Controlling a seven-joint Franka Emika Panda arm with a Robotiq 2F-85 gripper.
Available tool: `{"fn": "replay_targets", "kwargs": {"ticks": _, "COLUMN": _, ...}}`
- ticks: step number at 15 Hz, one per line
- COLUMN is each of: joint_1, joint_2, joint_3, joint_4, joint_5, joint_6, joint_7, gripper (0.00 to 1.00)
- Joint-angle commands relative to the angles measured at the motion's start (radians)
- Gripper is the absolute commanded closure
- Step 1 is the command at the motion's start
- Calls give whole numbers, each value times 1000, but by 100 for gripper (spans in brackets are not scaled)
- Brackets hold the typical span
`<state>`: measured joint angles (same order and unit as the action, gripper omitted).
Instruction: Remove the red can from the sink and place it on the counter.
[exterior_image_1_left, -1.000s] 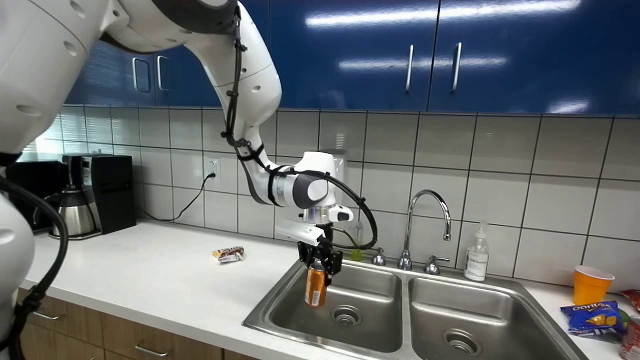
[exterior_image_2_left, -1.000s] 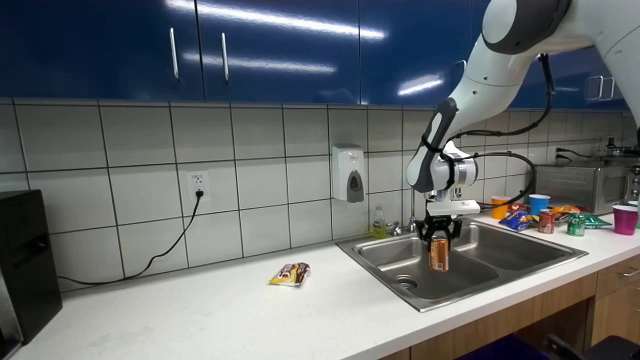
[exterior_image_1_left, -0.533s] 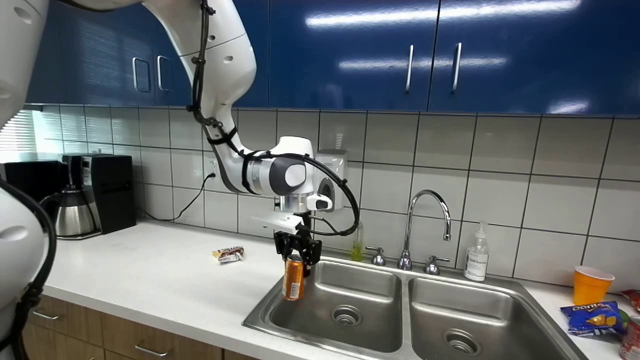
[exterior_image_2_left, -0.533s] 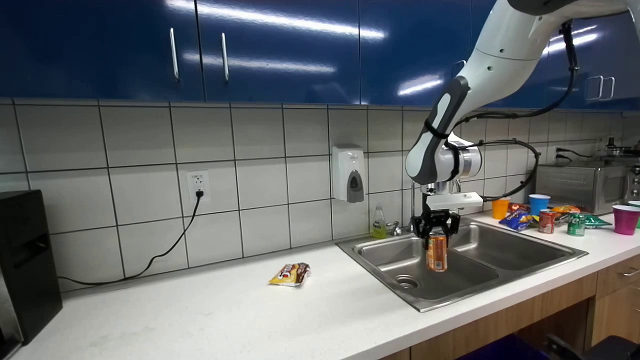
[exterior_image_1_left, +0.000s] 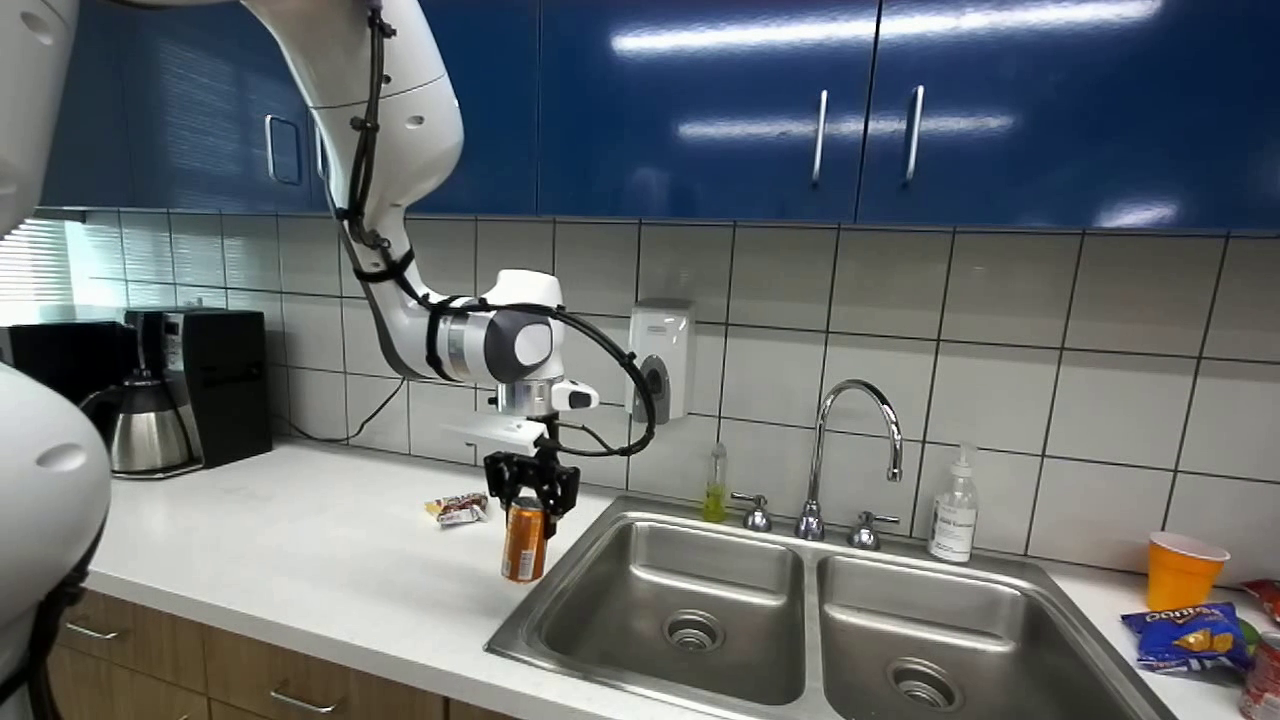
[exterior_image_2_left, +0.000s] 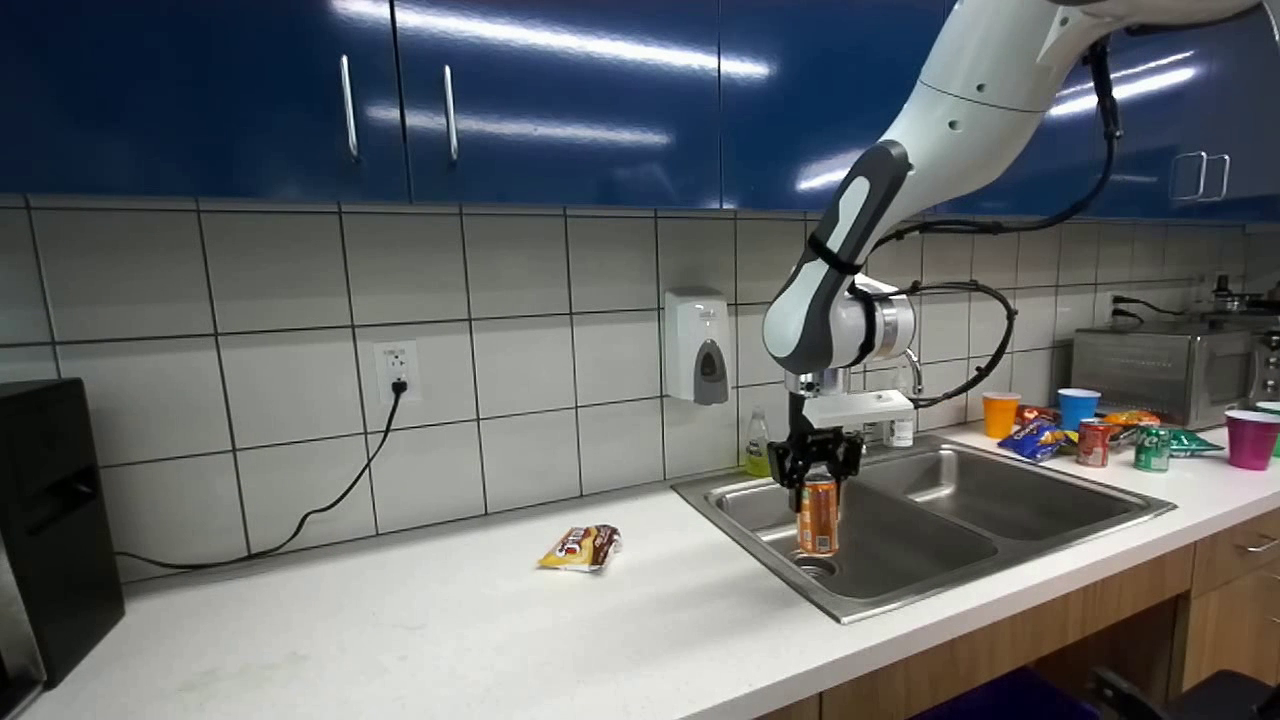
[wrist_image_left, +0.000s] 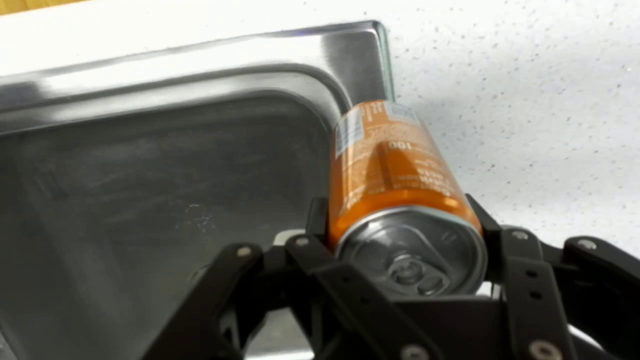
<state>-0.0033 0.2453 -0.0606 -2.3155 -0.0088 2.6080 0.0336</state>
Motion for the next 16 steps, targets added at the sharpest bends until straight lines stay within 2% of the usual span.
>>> {"fn": "replay_targets", "kwargs": {"ticks": 1, "joint_1": 21, "joint_2": 10, "joint_3": 38, "joint_4": 6, "joint_5": -9, "joint_6": 25, "joint_7": -10, "gripper": 62}}
{"fn": "replay_targets", "kwargs": {"ticks": 6, "joint_1": 55, "joint_2": 74, "joint_3": 63, "joint_4": 27, "joint_5": -20, "joint_6": 75, "joint_7": -3, "gripper": 62}}
{"fn": "replay_targets", "kwargs": {"ticks": 16, "joint_1": 104, "joint_2": 192, "joint_3": 67, "joint_4": 64, "joint_5": -35, "joint_6": 169, "joint_7": 1, "gripper": 62}}
